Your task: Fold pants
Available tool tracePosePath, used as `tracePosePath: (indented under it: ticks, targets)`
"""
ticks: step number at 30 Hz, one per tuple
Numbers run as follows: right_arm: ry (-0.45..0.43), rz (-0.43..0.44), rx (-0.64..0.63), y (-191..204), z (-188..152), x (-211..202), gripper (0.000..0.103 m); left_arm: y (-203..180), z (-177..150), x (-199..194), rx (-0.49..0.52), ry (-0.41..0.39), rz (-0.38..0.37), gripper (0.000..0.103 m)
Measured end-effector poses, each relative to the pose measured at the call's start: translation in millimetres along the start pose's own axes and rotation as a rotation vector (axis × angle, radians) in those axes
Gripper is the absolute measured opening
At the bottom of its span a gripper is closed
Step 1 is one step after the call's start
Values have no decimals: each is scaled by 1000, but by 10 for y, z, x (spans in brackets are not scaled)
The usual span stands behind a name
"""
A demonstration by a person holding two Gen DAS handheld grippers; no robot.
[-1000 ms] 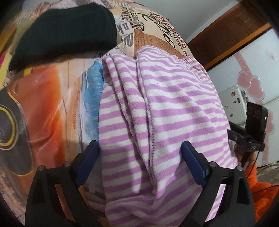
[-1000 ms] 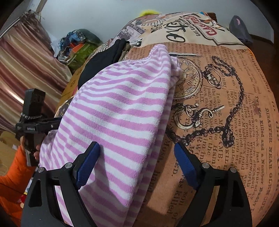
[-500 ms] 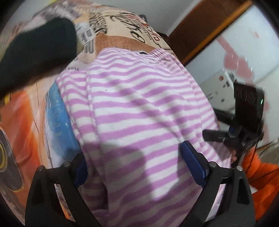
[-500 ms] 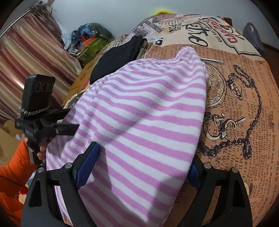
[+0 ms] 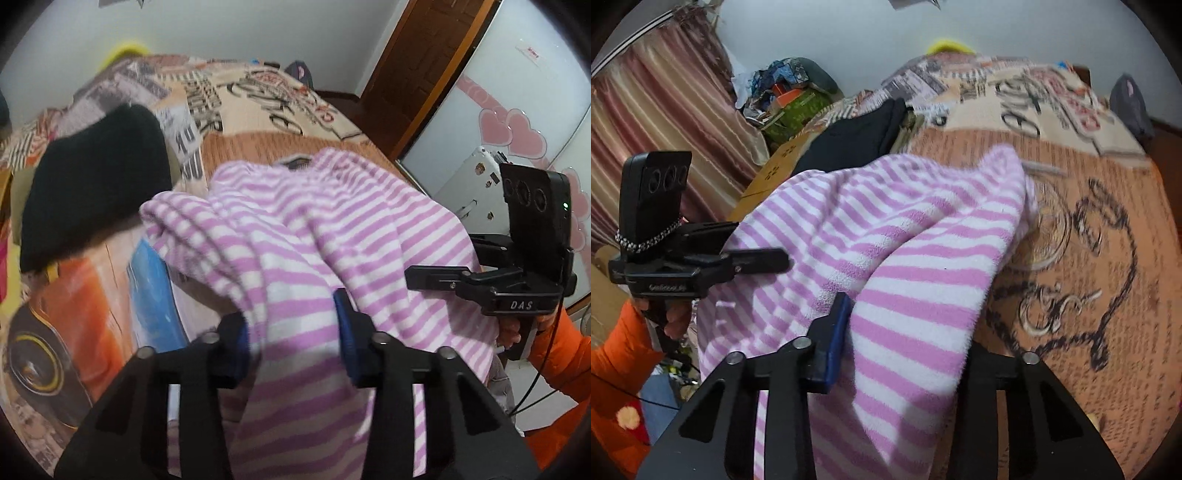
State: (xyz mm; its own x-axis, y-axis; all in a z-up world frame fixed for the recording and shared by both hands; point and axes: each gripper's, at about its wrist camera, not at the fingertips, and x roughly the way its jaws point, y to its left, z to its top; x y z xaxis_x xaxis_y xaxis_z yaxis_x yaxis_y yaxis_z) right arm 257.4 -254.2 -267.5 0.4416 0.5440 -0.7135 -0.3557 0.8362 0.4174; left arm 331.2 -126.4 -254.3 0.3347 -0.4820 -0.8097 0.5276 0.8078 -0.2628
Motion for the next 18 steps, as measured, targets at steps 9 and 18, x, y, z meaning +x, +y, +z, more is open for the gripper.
tracePosePath:
  ticks: [9,18]
  targets:
    - [-97,-75,-115,269,225,-280,27,-159,134,-295,47,-125,34,31]
    - [-206,-101,-190,560,653,-464,27,-17,381,-785,43,-263,83,32]
